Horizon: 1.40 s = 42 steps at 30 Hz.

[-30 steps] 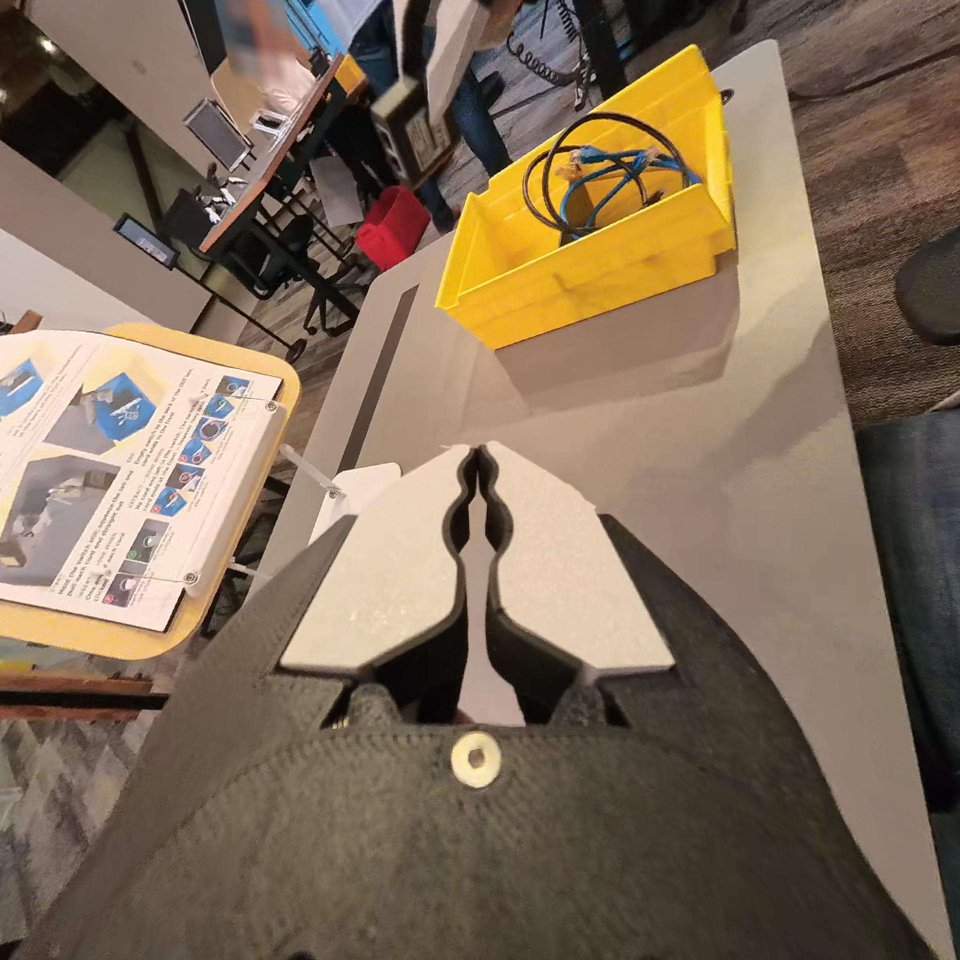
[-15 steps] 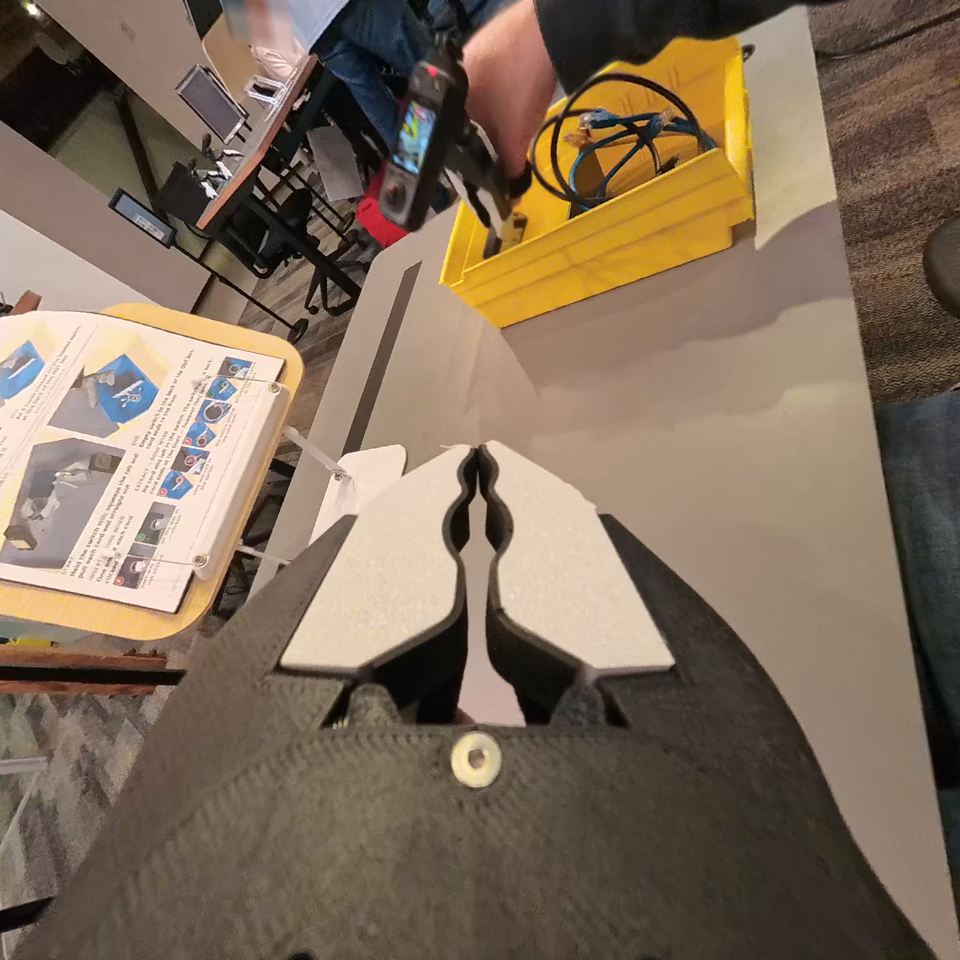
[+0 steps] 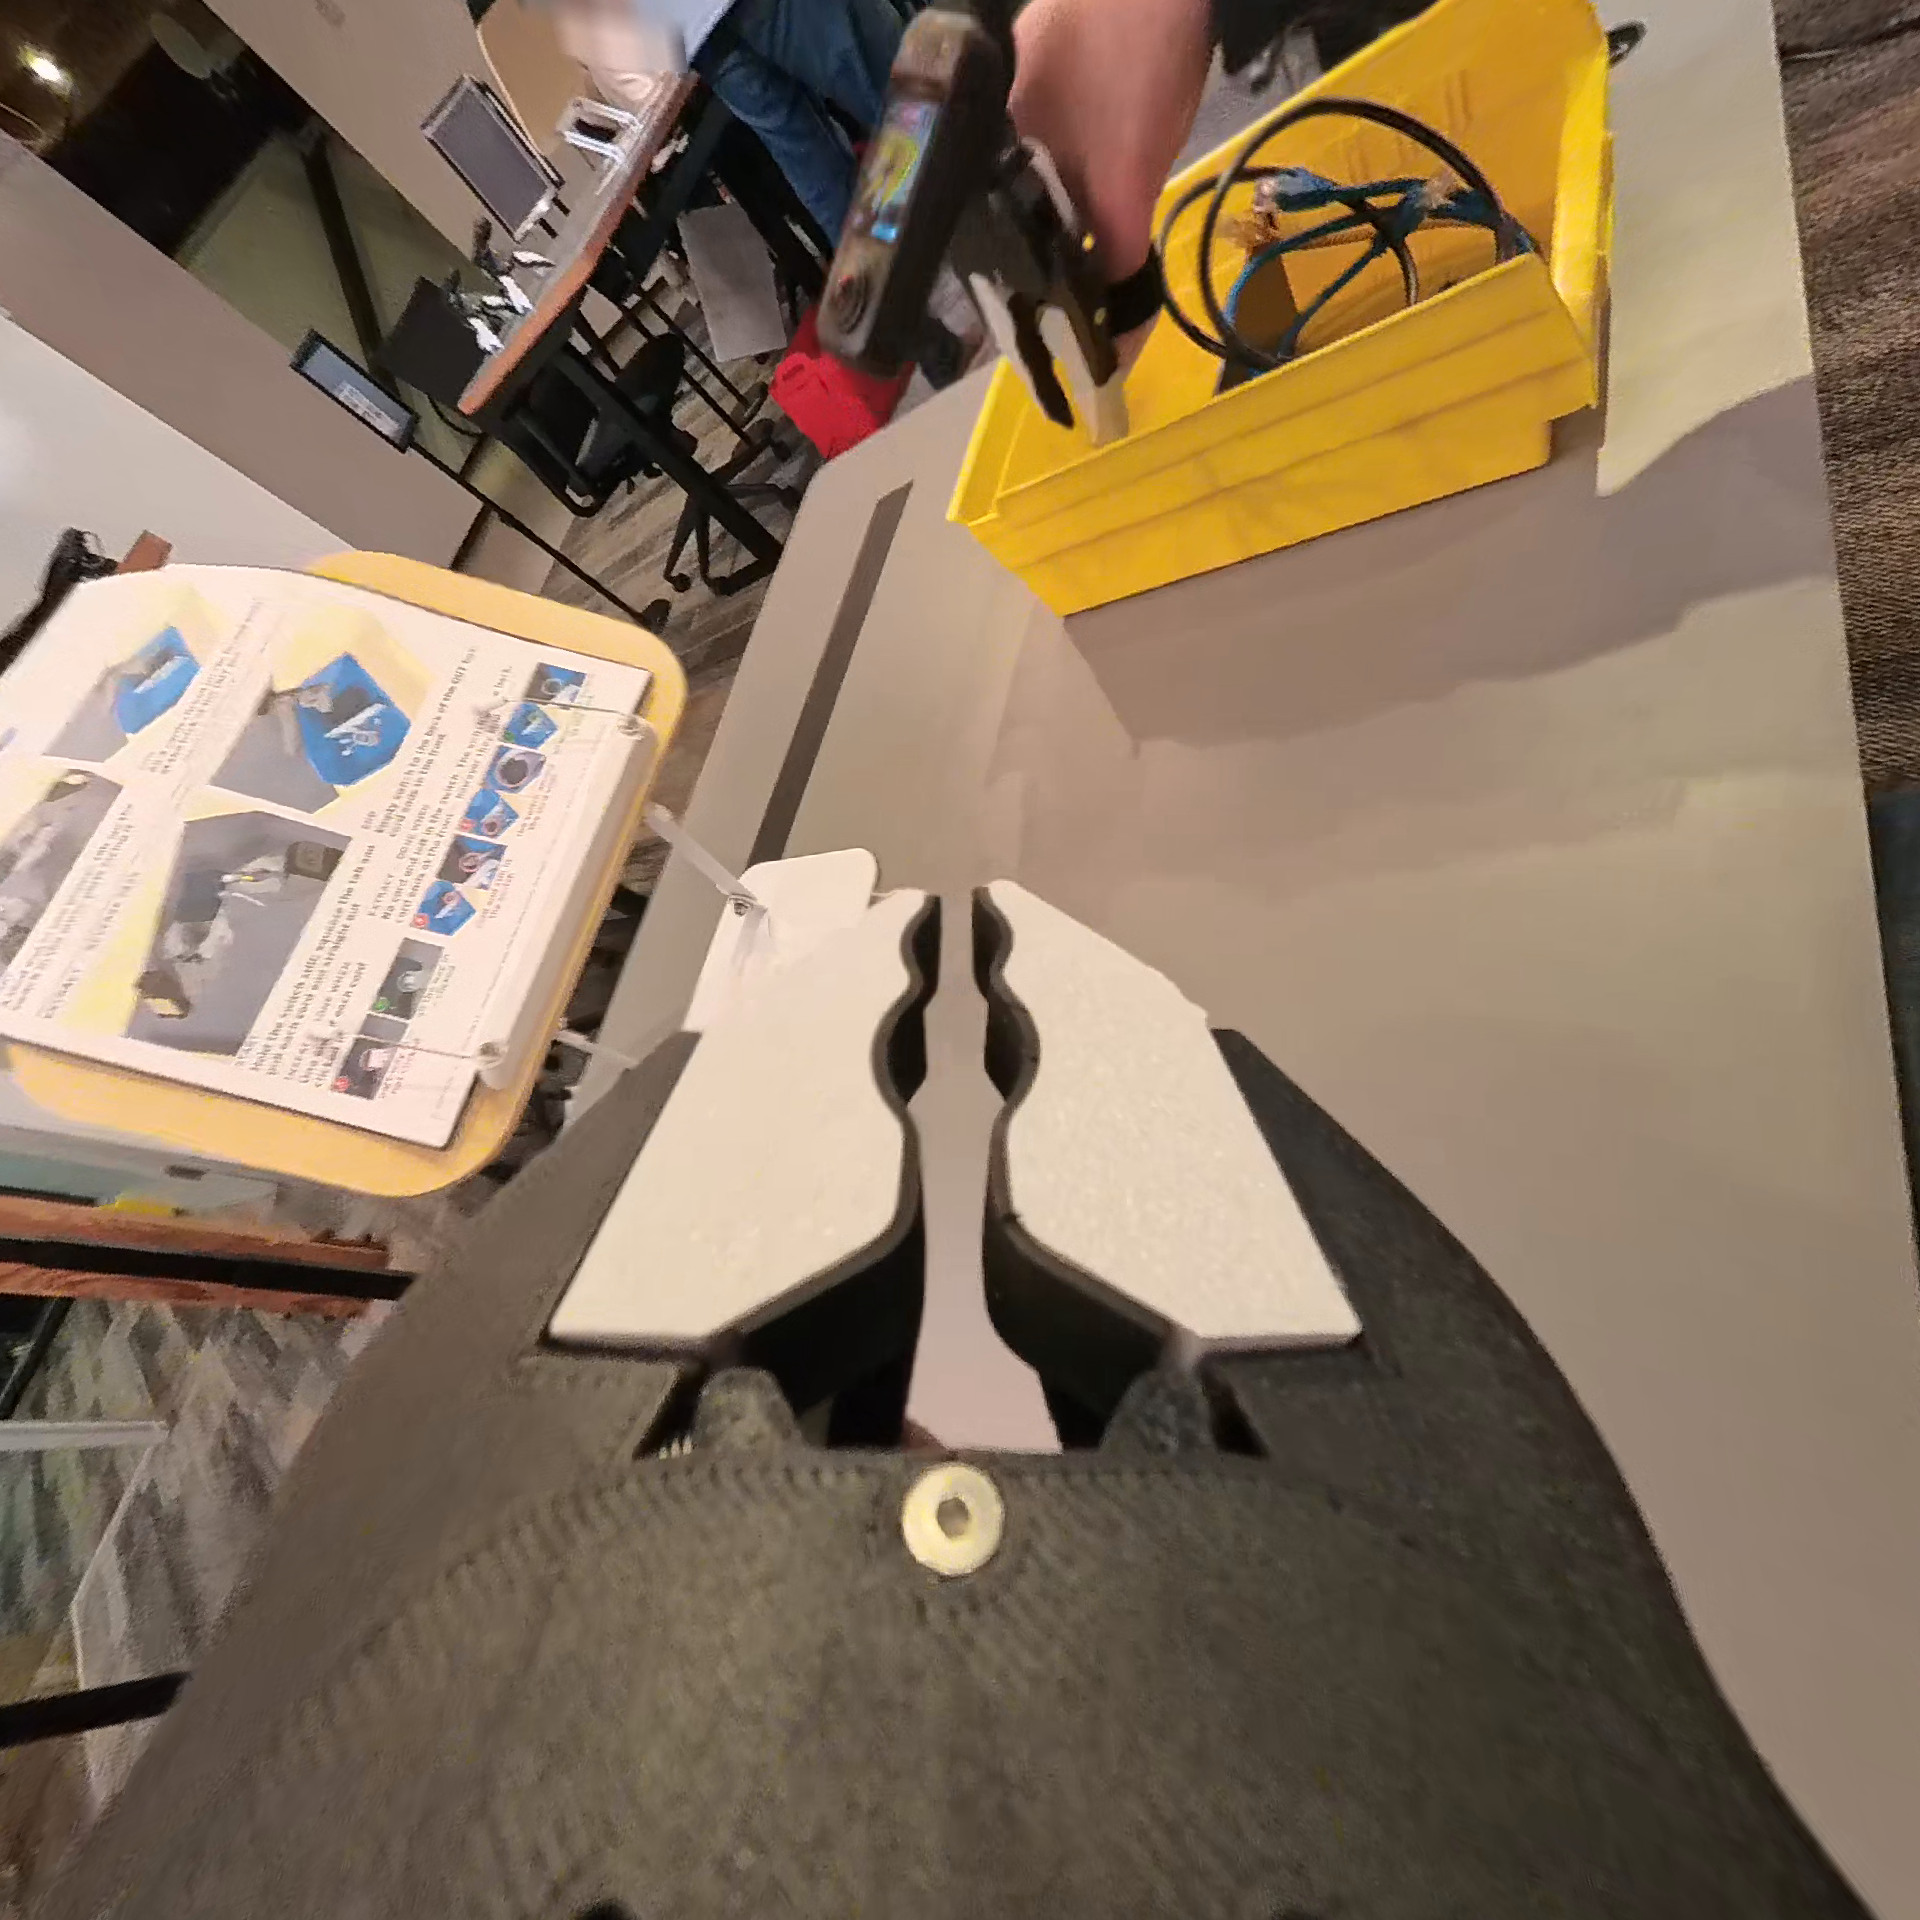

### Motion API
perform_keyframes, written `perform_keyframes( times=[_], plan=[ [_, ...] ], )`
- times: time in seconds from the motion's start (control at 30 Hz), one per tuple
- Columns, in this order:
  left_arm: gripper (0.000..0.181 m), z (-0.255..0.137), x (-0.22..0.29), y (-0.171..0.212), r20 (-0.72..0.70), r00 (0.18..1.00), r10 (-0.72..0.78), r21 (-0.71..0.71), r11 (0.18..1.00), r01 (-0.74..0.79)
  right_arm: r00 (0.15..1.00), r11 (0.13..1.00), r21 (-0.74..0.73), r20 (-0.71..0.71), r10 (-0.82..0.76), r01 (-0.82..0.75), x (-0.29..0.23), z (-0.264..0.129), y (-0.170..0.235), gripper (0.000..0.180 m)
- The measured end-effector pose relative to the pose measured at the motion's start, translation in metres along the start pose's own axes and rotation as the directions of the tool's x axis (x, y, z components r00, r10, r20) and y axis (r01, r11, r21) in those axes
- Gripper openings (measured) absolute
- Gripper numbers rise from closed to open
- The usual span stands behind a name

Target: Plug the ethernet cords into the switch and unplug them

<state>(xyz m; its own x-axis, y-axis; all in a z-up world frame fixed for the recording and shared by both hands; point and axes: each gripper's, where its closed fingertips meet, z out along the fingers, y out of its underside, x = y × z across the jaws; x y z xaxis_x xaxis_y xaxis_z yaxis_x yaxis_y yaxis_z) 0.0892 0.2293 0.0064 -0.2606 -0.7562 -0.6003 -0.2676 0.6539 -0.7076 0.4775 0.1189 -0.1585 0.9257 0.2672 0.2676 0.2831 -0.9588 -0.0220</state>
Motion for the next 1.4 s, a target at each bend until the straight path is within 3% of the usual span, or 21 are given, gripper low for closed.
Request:
perform_keyframes(
  times=[0.03, 0.13, 0.23, 0.37, 0.47, 0.9, 1.13, 1.23, 1.33, 1.4],
  plan=[
    [0.007, -0.004, -0.007, 0.0, 0.022, 1.0, 0.006, -0.001, 1.0, -0.006, 1.0, 0.999, 0.032, -0.022, 0.006, -0.005, 0.003, -0.012, 0.001, 0.041],
    [0.017, -0.02, -0.033, 0.007, 0.103, 0.995, 0.007, -0.026, 1.0, -0.004, 0.994, 0.983, 0.179, -0.098, 0.047, -0.029, 0.01, -0.052, 0.003, 0.042],
    [0.03, -0.038, -0.061, 0.028, 0.203, 0.979, 0.027, -0.12, 0.993, -0.002, 0.963, 0.953, 0.304, -0.26, 0.07, 0.013, 0.021, -0.09, 0.011, 0.051],
    [0.058, -0.064, -0.091, 0.072, 0.29, 0.956, -0.035, -0.236, 0.966, 0.107, 0.847, 0.91, 0.382, -0.527, 0.072, 0.16, 0.021, -0.13, 0.015, 0.06],
    [0.068, -0.091, -0.109, 0.107, 0.364, 0.927, -0.089, -0.287, 0.936, 0.203, 0.778, 0.897, 0.391, -0.622, 0.093, 0.205, 0.012, -0.143, 0.018, 0.062],
    [0.088, -0.198, -0.113, 0.253, 0.584, 0.778, -0.234, -0.409, 0.743, 0.53, 0.734, 0.861, 0.449, -0.664, 0.141, 0.241, -0.021, -0.157, 0.011, 0.06],
    [0.092, -0.231, -0.109, 0.301, 0.651, 0.701, -0.291, -0.399, 0.655, 0.642, 0.716, 0.856, 0.454, -0.681, 0.155, 0.247, -0.029, -0.168, 0.017, 0.059],
    [0.1, -0.245, -0.105, 0.318, 0.676, 0.672, -0.301, -0.409, 0.605, 0.683, 0.716, 0.851, 0.499, -0.654, 0.245, 0.165, -0.018, -0.174, 0.038, 0.06],
    [0.109, -0.256, -0.096, 0.337, 0.693, 0.614, -0.379, -0.375, 0.537, 0.755, 0.773, 0.8, 0.6, -0.496, 0.396, -0.025, -0.003, -0.164, 0.075, 0.065],
    [0.12, -0.257, -0.076, 0.357, 0.678, 0.518, -0.522, -0.349, 0.391, 0.852, 0.803, 0.77, 0.616, -0.369, 0.468, -0.166, 0.004, -0.145, 0.103, 0.073]
  ],
)
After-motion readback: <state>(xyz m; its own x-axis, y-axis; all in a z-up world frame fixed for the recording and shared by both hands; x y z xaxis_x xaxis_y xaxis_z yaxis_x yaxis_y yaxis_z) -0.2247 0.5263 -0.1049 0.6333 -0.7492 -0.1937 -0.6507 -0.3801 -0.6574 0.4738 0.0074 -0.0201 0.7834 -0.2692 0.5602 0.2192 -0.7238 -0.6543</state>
